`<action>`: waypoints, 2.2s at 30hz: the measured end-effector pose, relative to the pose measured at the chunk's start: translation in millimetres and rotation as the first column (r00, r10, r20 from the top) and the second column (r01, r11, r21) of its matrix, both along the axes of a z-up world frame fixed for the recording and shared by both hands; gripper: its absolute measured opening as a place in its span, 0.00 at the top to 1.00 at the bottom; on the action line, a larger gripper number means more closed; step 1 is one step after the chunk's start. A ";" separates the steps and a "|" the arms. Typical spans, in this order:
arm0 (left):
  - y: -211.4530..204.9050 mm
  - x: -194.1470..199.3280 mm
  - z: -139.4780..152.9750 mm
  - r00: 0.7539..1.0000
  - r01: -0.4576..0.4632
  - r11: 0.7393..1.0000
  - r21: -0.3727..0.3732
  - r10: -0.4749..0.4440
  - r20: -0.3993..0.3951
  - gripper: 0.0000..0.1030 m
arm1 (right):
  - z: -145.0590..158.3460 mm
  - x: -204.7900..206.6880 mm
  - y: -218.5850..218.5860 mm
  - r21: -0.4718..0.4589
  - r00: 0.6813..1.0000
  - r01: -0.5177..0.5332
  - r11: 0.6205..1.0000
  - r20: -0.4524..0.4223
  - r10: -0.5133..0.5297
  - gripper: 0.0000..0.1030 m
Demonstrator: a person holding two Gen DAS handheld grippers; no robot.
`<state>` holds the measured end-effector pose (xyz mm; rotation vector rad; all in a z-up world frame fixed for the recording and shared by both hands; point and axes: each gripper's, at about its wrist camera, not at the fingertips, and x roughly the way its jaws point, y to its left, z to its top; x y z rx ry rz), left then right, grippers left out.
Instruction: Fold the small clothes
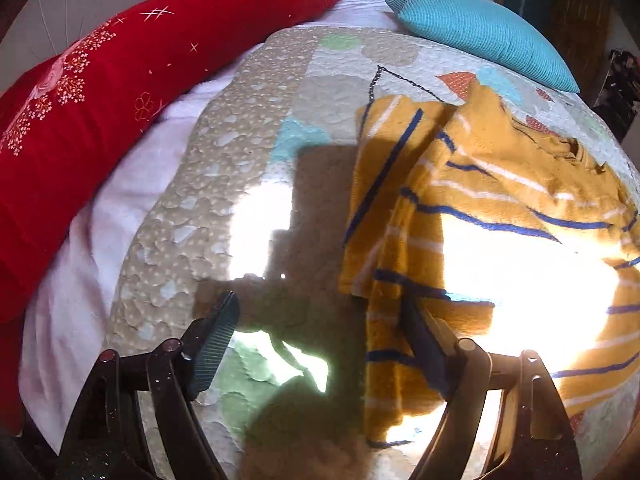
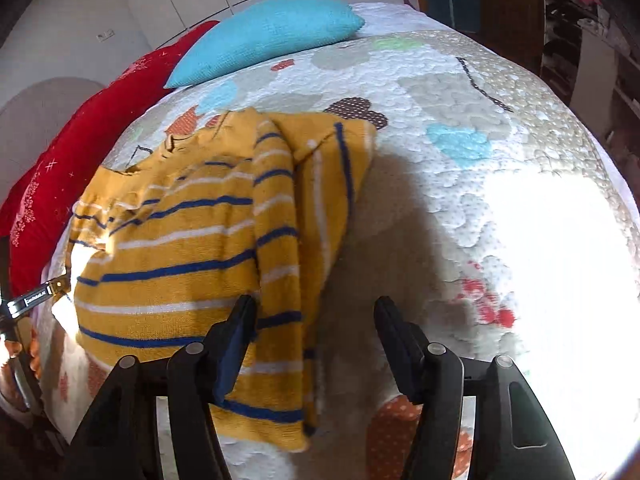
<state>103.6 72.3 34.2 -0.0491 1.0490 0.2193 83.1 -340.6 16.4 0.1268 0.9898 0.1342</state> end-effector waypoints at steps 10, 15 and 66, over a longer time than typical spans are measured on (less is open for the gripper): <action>25.3 -35.0 15.0 0.994 -0.078 0.983 -0.165 0.090 0.068 0.18 | 49.0 -24.2 11.3 -0.078 0.990 0.030 0.997 0.136 -0.019 0.30; 38.1 -61.6 1.5 0.985 -0.131 0.955 -0.267 0.157 0.078 0.18 | 67.5 -30.7 94.0 -0.089 0.970 -0.169 0.982 0.162 0.182 0.29; 96.7 -224.4 16.1 0.931 -0.213 0.843 -0.494 0.329 0.160 0.18 | -30.4 39.4 436.7 -0.493 0.909 -0.371 0.787 -0.021 0.416 0.79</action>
